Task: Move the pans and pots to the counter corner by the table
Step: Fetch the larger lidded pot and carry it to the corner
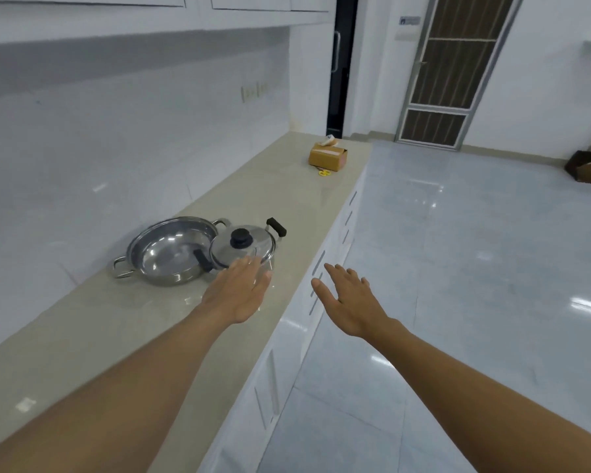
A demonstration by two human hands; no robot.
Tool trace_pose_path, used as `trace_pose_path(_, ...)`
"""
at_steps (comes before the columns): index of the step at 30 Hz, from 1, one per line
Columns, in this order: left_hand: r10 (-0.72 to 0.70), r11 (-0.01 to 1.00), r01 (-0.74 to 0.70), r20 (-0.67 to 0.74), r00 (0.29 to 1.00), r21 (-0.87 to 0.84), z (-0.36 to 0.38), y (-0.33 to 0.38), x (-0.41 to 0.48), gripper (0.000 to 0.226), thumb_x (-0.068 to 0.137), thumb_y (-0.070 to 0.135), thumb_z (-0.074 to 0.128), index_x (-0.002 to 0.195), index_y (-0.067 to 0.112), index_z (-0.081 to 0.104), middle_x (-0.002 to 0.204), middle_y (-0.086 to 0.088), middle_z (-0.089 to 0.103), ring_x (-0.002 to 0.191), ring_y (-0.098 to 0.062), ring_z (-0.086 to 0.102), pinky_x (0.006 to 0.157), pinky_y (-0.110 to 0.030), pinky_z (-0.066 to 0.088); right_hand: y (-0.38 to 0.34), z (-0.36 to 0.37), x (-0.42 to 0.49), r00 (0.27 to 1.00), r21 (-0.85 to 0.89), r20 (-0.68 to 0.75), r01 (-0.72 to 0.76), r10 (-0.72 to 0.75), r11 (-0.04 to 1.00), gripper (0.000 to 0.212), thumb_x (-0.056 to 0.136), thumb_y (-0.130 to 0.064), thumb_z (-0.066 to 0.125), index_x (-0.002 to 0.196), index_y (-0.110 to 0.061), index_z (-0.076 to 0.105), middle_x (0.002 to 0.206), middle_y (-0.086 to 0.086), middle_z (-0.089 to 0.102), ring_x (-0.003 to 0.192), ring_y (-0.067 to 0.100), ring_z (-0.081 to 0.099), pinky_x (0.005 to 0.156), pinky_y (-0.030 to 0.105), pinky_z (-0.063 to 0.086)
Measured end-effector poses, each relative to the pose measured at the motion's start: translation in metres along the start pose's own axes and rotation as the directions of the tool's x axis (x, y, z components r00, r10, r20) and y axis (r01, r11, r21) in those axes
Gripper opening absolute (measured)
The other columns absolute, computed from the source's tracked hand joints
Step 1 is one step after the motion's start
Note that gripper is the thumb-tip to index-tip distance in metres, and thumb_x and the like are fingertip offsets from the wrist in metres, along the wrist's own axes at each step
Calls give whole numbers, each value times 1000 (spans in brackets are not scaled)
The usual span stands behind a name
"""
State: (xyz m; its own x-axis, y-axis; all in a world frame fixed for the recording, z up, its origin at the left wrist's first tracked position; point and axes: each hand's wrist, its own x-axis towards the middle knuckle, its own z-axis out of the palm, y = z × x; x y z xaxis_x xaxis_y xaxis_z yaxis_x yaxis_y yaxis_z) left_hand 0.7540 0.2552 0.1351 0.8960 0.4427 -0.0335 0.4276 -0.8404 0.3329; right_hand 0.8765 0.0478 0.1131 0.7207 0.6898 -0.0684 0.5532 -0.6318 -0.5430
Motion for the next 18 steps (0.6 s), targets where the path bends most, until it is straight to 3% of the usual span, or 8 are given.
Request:
trace_pose_path(5, -136, 990, 131, -99, 986, -47, 7, -9, 37, 41, 103, 44, 30, 132, 19, 46, 144, -8, 47, 131, -29, 43, 101, -46, 38, 21, -4, 68, 995, -7, 71, 76, -75, 997, 76, 99, -68, 23, 160, -22, 21, 167, 5, 20, 155, 25, 10, 124, 49, 4)
trace_pose_path(10, -254, 966, 247, -110, 961, -79, 19, -38, 77, 51, 103, 45, 30, 146, 17, 37, 152, -12, 38, 140, -28, 35, 113, -47, 31, 23, 12, 134, 981, -3, 132, 143, -142, 990, 73, 100, -64, 27, 159, -20, 22, 167, 6, 20, 154, 26, 11, 123, 49, 6)
trace_pose_path(15, -331, 942, 316, -152, 931, -110, 29, -76, 125, 35, 101, 39, 35, 123, 14, 47, 127, -6, 48, 120, -29, 45, 98, -46, 41, 16, 37, 203, 972, 1, 161, 171, -169, 985, 71, 102, -60, 28, 159, -19, 19, 167, 7, 17, 154, 24, 9, 124, 50, 6)
trace_pose_path(18, -434, 900, 418, -158, 887, -124, 39, -96, 147, 36, 102, 39, 35, 129, 16, 44, 142, -11, 41, 133, -32, 37, 106, -49, 37, 9, 57, 242, 967, 1, 180, 185, -182, 983, 71, 102, -59, 30, 159, -18, 18, 167, 10, 16, 154, 26, 10, 124, 49, 9)
